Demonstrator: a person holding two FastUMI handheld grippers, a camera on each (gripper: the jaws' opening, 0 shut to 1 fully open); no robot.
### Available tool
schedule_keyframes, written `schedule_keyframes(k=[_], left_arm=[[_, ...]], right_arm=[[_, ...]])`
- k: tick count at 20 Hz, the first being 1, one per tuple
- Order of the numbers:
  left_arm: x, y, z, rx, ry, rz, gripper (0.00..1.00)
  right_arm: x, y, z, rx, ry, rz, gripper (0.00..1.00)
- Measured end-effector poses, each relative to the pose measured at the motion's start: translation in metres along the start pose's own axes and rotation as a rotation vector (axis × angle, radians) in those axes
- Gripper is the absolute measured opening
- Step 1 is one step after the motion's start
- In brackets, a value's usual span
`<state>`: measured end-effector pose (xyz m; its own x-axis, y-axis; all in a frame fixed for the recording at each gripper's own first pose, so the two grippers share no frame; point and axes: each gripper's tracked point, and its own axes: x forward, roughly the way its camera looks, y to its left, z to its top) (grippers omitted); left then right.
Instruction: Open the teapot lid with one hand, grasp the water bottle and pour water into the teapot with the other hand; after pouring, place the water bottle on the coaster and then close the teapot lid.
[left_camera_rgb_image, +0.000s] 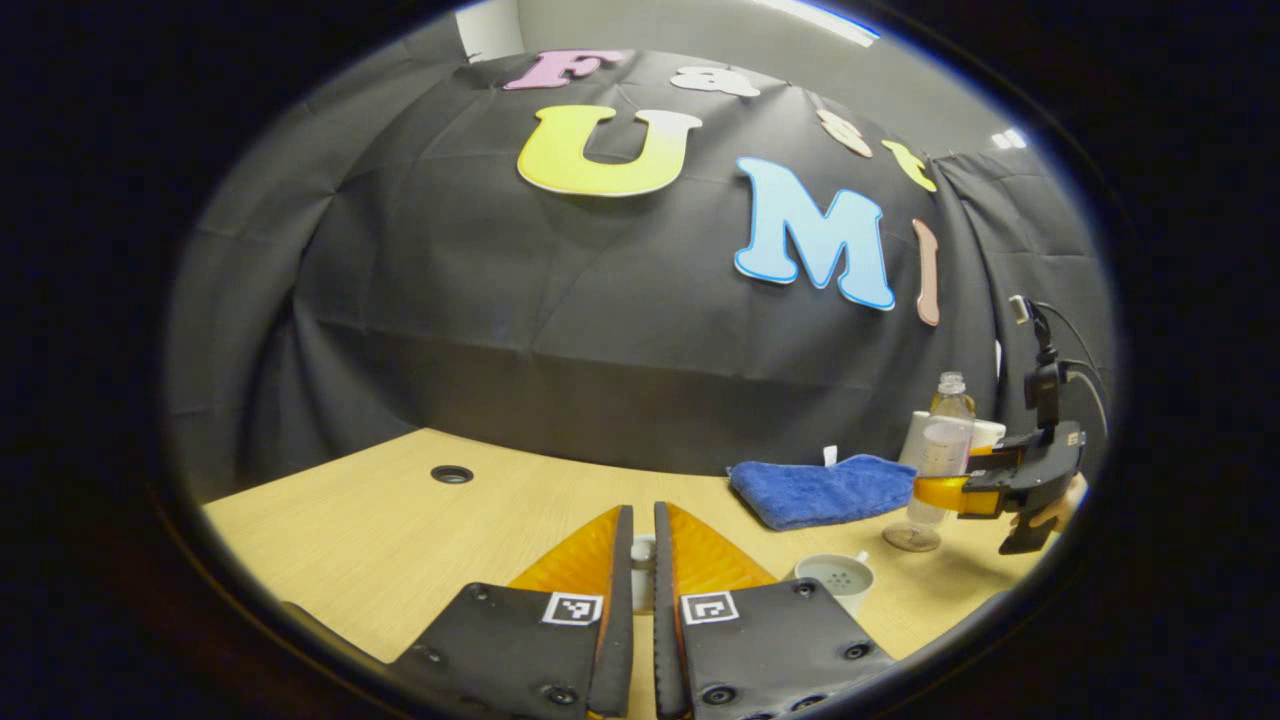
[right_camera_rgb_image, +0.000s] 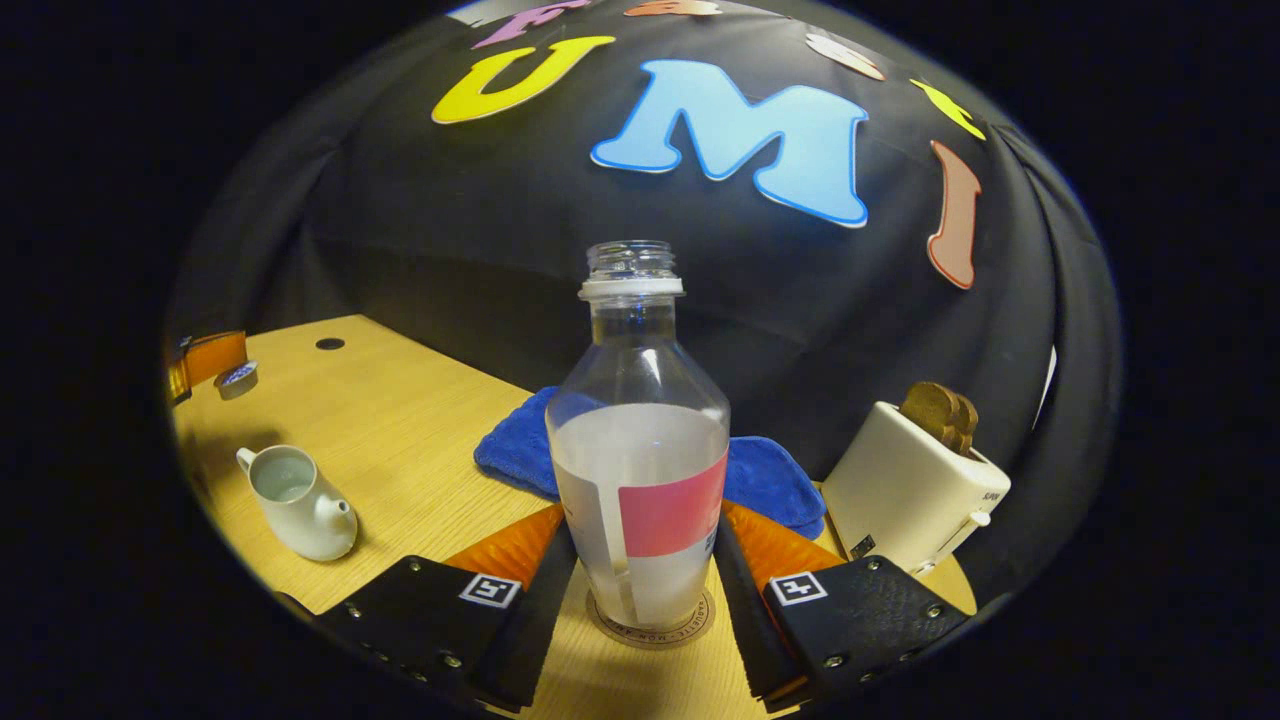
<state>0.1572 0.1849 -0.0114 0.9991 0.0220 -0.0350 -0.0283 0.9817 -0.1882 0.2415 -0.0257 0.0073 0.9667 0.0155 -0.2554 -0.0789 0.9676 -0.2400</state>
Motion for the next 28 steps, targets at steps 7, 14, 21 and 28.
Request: schedule_keyframes(k=[7,14,21,28], left_arm=[[-0.002,-0.002,0.002,-0.001,-0.006,-0.007,0.16],[0.000,-0.005,-0.003,0.006,0.010,-0.013,0.16],[0.001,-0.010,-0.003,0.013,0.011,-0.022,0.16],[-0.001,-0.026,0.000,0.003,0.001,-0.061,0.16]], right_arm=[[0.011,-0.019,-0.024,0.195,0.045,-0.020,0.76],[0.012,-0.025,-0.028,0.235,0.043,-0.034,0.77],[0.006,-0.024,-0.027,0.283,0.035,-0.023,0.82],[-0.053,-0.024,-0.006,0.265,-0.067,-0.066,1.00]])
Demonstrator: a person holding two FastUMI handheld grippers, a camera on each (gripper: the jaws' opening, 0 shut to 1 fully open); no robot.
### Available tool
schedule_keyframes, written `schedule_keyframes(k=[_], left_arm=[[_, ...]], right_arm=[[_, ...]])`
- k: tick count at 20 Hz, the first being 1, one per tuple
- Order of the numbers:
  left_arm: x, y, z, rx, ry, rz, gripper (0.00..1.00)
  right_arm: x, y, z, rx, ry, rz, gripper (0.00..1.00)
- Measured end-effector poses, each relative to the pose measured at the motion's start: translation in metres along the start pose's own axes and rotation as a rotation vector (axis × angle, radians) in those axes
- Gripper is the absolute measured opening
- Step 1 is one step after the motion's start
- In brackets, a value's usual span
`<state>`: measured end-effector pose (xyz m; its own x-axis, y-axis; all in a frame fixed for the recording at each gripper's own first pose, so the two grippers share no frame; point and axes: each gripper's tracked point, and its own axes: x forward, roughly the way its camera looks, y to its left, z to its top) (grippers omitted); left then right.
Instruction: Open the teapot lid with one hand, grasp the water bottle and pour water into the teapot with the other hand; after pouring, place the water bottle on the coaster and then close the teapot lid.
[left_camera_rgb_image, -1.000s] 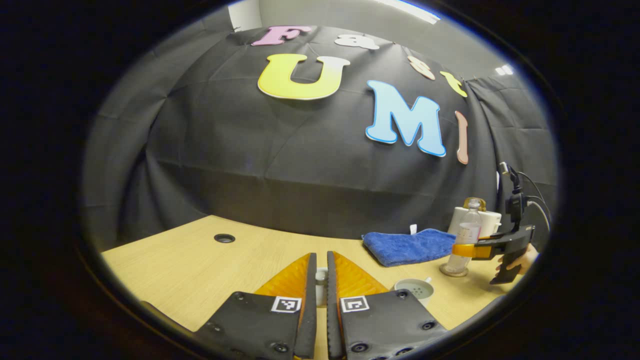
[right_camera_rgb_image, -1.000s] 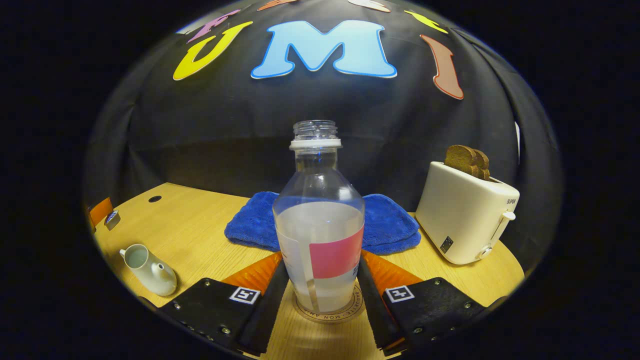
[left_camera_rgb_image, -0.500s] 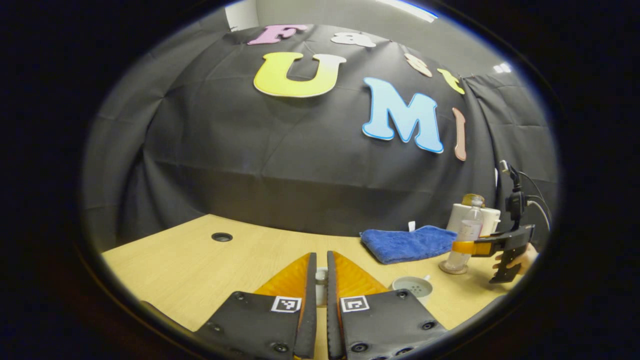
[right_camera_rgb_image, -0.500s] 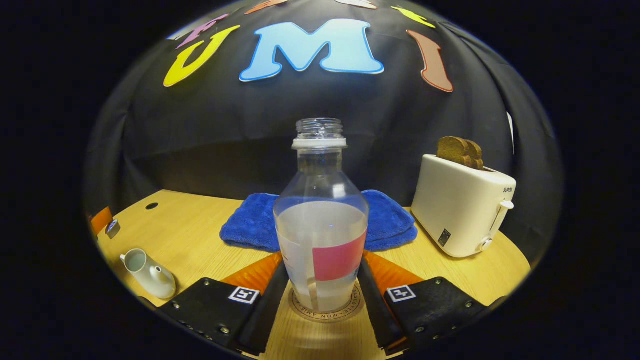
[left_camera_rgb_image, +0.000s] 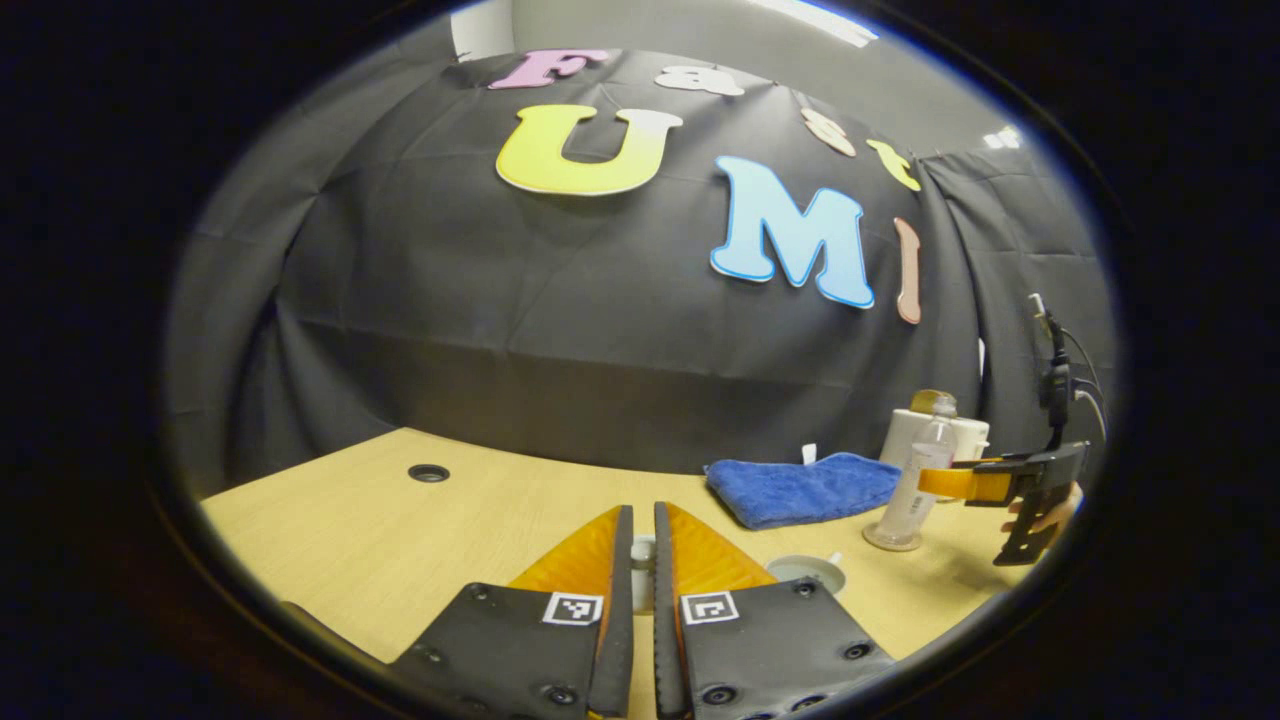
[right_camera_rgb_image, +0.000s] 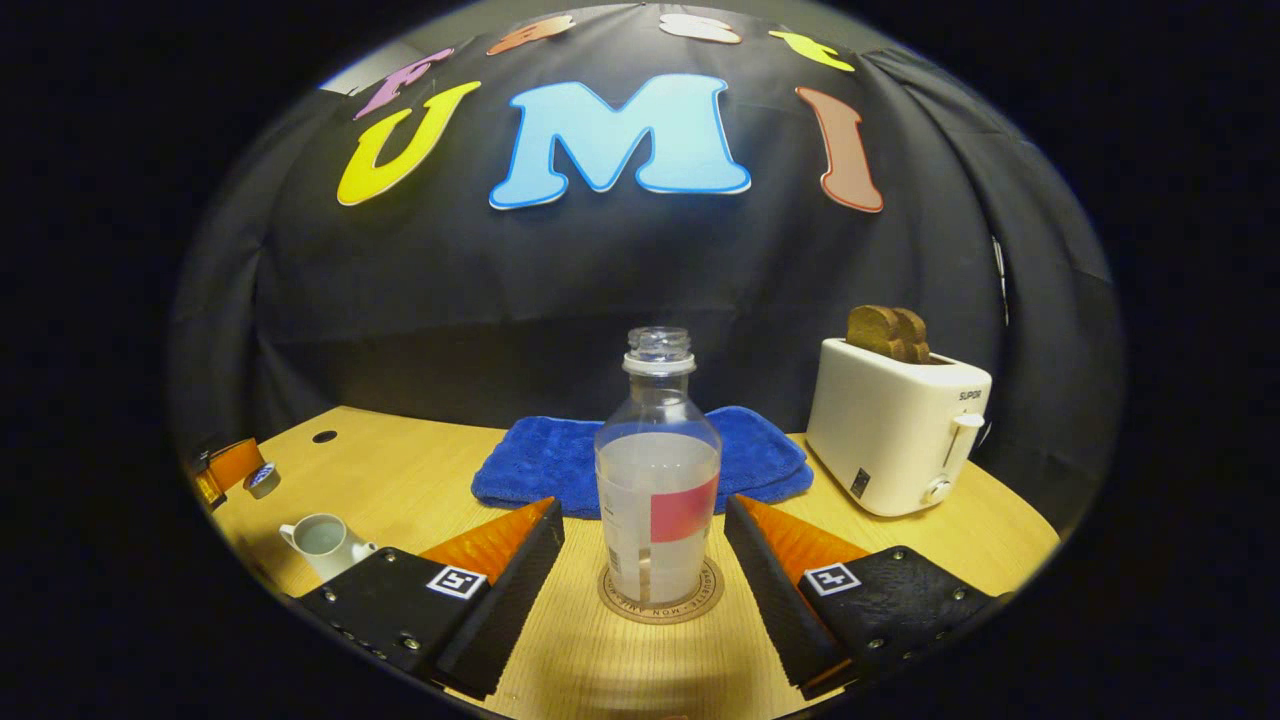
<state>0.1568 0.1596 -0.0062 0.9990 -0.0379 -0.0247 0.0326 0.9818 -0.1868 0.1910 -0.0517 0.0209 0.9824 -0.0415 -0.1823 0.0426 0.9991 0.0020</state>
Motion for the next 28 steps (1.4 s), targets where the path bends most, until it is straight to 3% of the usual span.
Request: schedule_keyframes(k=[4,8,17,23,28], left_arm=[[-0.001,-0.019,-0.005,0.022,0.006,-0.038,0.15],[0.001,-0.043,-0.012,0.058,0.021,-0.090,0.15],[0.004,-0.087,-0.023,0.125,0.051,-0.181,0.16],[0.015,-0.103,-0.023,0.194,0.046,-0.178,0.15],[0.022,-0.117,-0.026,0.235,0.053,-0.158,0.15]], right_arm=[[-0.046,-0.003,-0.004,-0.042,-0.042,-0.016,0.99],[-0.086,0.004,-0.016,-0.005,-0.054,0.003,0.99],[-0.165,0.025,-0.054,-0.190,-0.114,-0.001,0.98],[-0.177,0.037,-0.062,-0.042,-0.136,0.044,0.96],[-0.176,0.027,-0.061,-0.023,-0.134,0.022,0.96]])
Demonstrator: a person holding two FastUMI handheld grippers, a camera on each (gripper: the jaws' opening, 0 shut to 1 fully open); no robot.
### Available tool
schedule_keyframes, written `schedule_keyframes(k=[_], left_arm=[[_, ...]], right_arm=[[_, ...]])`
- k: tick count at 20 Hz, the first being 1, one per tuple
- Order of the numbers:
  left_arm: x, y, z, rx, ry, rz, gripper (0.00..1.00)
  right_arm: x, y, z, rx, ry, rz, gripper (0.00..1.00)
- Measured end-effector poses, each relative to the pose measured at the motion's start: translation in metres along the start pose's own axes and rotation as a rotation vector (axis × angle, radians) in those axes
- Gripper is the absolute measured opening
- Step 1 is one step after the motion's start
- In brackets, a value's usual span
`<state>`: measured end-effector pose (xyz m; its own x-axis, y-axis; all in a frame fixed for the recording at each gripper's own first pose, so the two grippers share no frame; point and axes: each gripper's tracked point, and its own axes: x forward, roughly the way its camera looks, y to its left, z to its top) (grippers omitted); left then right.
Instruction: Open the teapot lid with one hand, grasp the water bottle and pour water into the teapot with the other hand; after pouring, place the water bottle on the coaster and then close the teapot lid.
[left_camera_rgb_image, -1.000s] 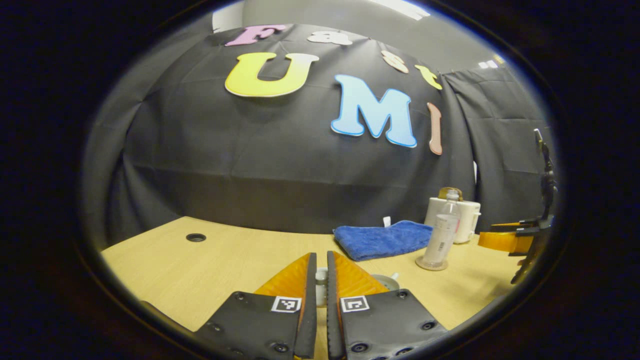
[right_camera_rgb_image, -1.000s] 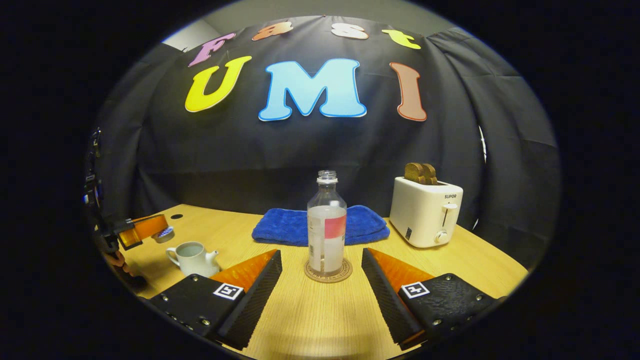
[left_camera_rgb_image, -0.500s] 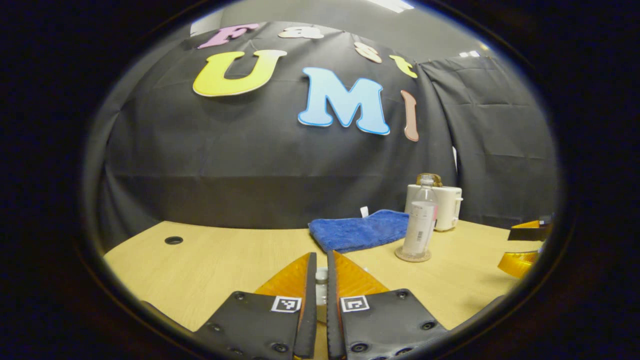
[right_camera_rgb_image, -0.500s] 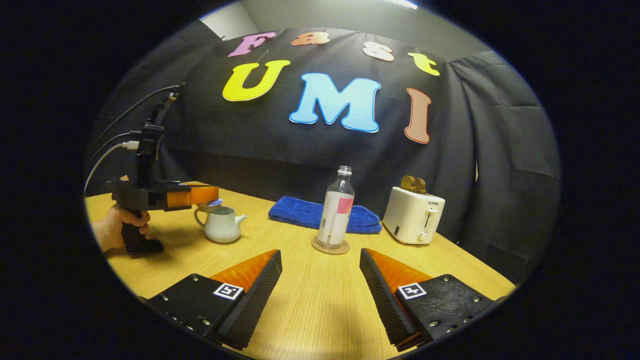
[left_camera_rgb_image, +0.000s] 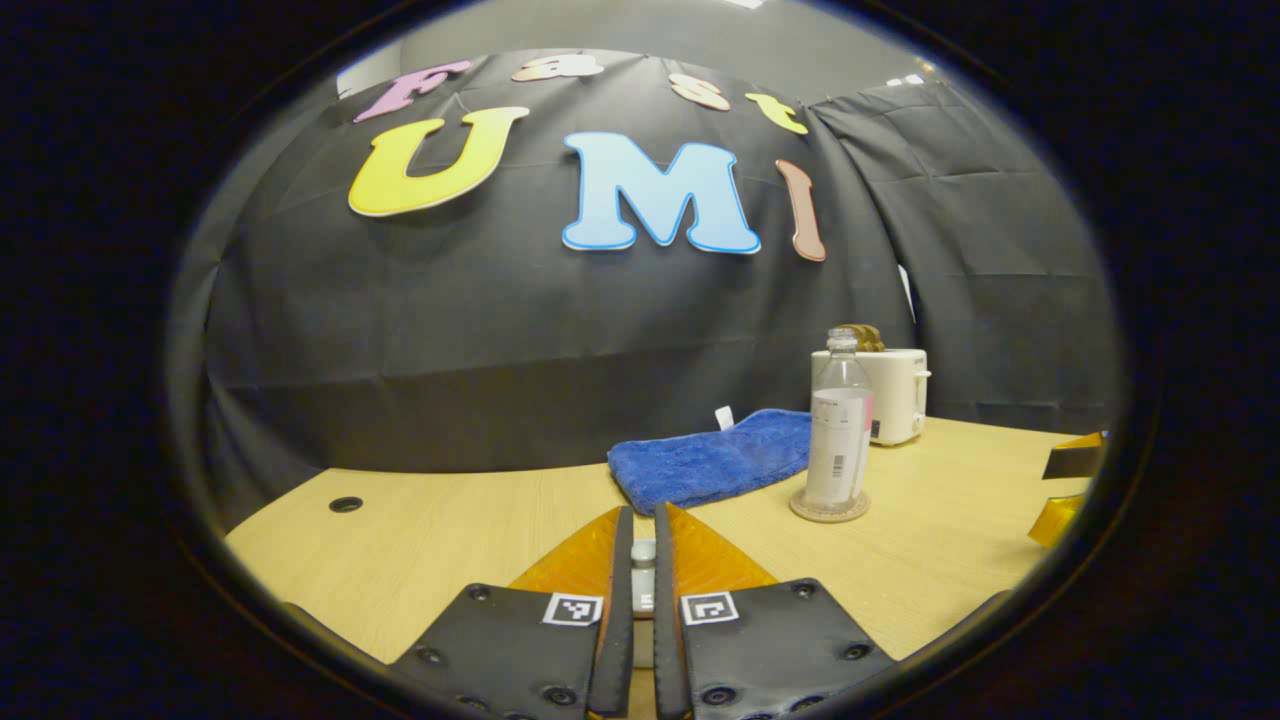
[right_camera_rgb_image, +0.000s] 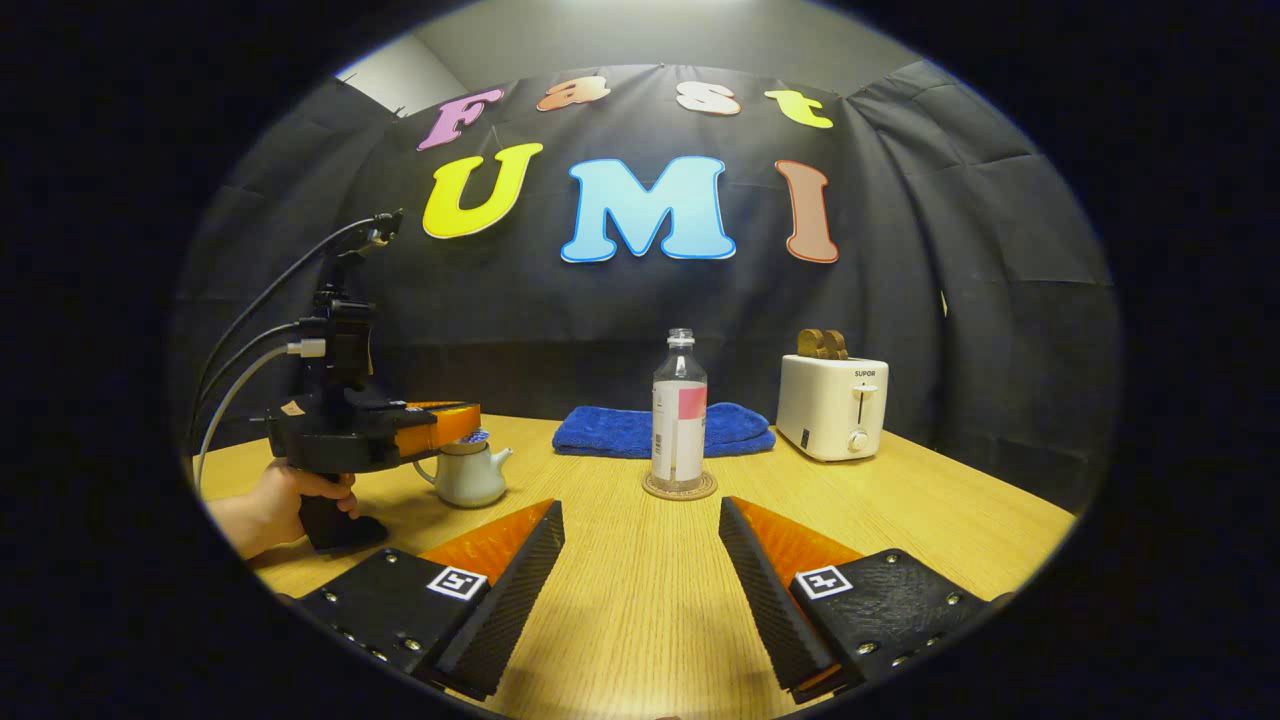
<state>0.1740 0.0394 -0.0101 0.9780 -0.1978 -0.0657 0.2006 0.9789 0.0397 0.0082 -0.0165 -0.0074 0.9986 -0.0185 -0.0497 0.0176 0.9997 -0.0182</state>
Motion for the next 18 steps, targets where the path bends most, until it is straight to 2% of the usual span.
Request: schedule_keyframes(k=[12,18], left_arm=[[0.002,0.000,-0.010,0.016,0.034,0.037,0.14],[-0.004,-0.004,-0.014,0.000,0.050,0.041,0.22]], right_arm=[[-0.005,-0.004,0.004,-0.001,-0.019,-0.009,0.96],[-0.007,-0.004,0.010,-0.026,-0.057,-0.014,0.96]])
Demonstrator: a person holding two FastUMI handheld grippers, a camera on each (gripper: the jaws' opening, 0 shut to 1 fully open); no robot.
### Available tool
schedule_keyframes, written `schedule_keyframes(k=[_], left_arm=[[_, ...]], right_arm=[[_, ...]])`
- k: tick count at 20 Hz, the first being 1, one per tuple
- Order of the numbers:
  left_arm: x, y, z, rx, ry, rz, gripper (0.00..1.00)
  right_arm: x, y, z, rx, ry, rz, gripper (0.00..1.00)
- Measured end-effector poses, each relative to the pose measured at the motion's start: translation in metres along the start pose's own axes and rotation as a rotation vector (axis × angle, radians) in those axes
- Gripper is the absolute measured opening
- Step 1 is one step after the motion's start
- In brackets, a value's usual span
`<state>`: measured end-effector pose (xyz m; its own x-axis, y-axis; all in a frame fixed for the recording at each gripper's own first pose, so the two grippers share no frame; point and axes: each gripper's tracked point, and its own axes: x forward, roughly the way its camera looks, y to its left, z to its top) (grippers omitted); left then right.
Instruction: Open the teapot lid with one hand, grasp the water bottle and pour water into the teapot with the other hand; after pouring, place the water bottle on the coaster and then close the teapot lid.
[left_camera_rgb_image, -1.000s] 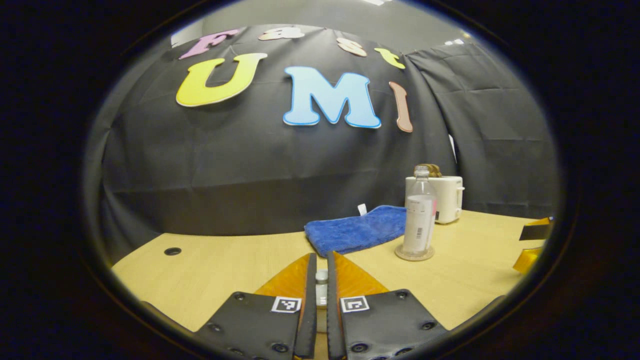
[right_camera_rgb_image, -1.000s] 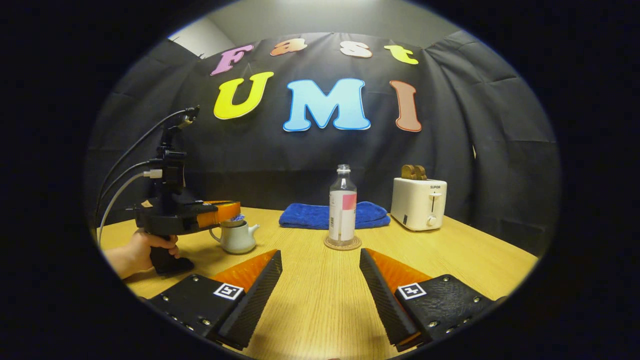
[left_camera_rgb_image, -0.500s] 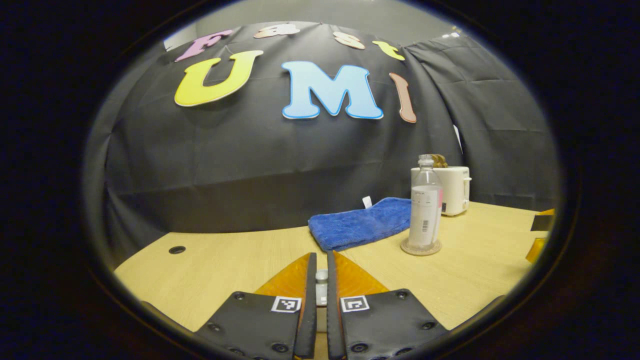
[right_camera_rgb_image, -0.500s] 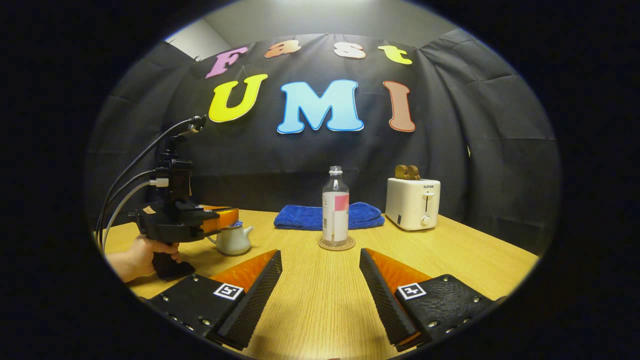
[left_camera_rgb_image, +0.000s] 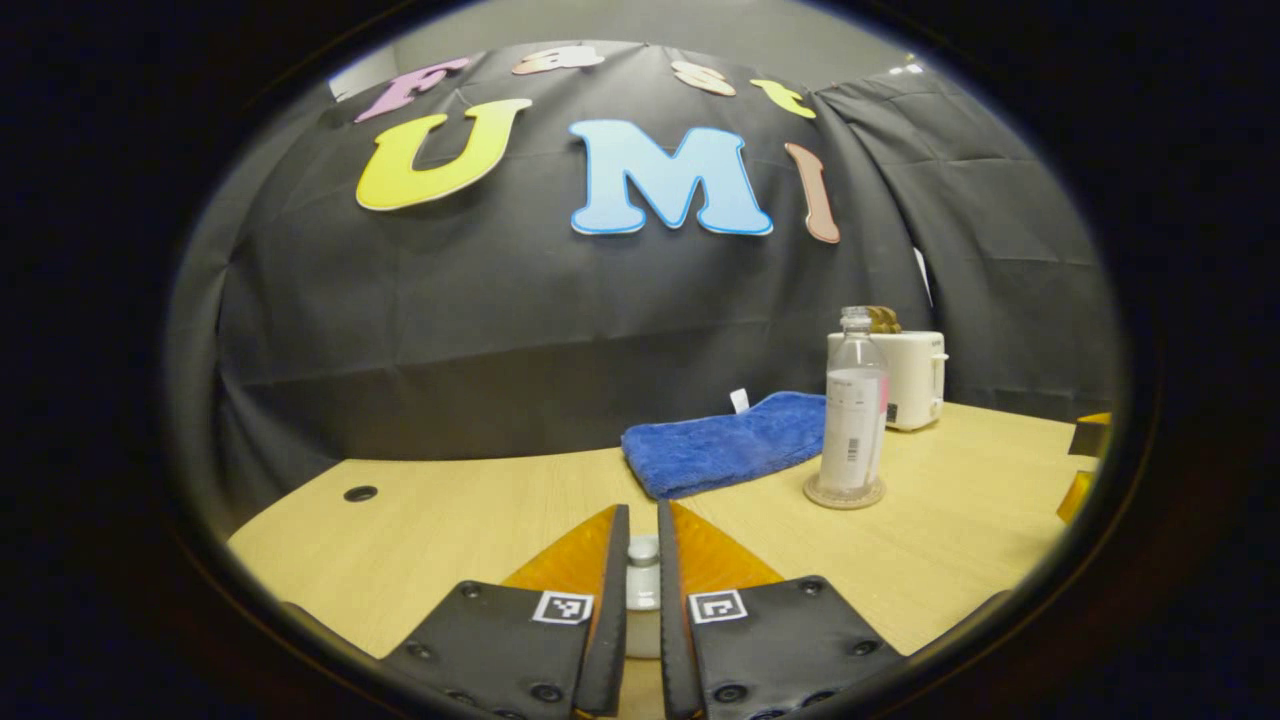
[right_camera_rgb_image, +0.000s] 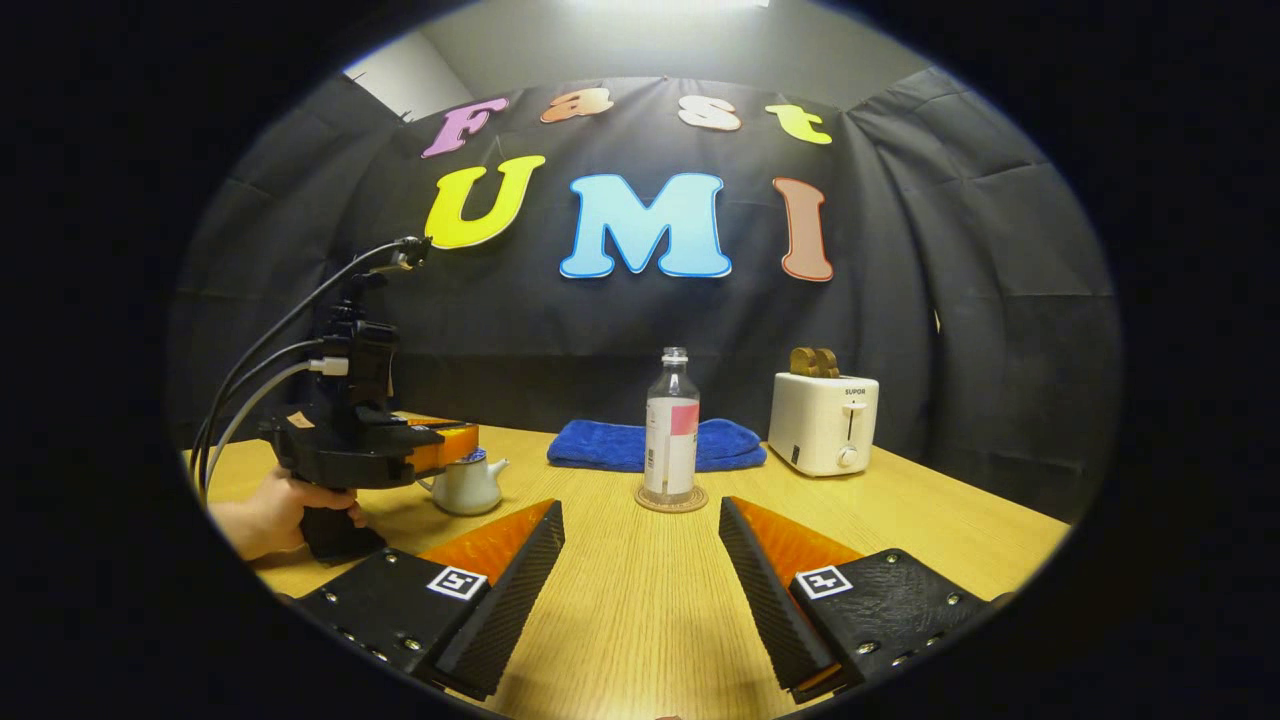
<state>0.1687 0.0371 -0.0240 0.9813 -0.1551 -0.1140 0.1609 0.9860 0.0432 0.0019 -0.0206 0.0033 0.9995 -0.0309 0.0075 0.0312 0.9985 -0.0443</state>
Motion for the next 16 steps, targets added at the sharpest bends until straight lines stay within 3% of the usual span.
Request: schedule_keyframes(k=[1,4,9,10,11,14,15,16], left_arm=[[-0.002,-0.001,0.000,0.005,-0.001,-0.001,0.22],[-0.019,-0.008,0.005,0.052,-0.024,0.005,0.55],[-0.053,-0.041,0.020,0.010,-0.077,-0.039,0.57],[-0.060,-0.047,0.024,0.001,-0.088,-0.047,0.49],[-0.068,-0.048,0.027,-0.005,-0.101,-0.044,0.56],[-0.091,-0.053,0.030,-0.037,-0.122,-0.041,0.56],[-0.099,-0.054,0.029,-0.056,-0.126,-0.041,0.49],[-0.107,-0.055,0.029,-0.072,-0.131,-0.040,0.56]], right_arm=[[0.000,-0.001,0.000,0.001,-0.002,-0.001,0.96],[0.000,-0.005,0.001,0.013,-0.009,-0.014,0.96],[-0.003,-0.008,0.004,0.042,-0.029,-0.025,0.96],[-0.004,-0.008,0.005,0.044,-0.034,-0.024,0.96],[-0.004,-0.007,0.005,0.041,-0.035,-0.024,0.96],[-0.004,-0.001,0.007,0.016,-0.044,-0.013,0.96],[-0.004,0.003,0.008,0.006,-0.050,-0.004,0.96],[-0.005,0.006,0.009,-0.004,-0.052,0.004,0.96]])
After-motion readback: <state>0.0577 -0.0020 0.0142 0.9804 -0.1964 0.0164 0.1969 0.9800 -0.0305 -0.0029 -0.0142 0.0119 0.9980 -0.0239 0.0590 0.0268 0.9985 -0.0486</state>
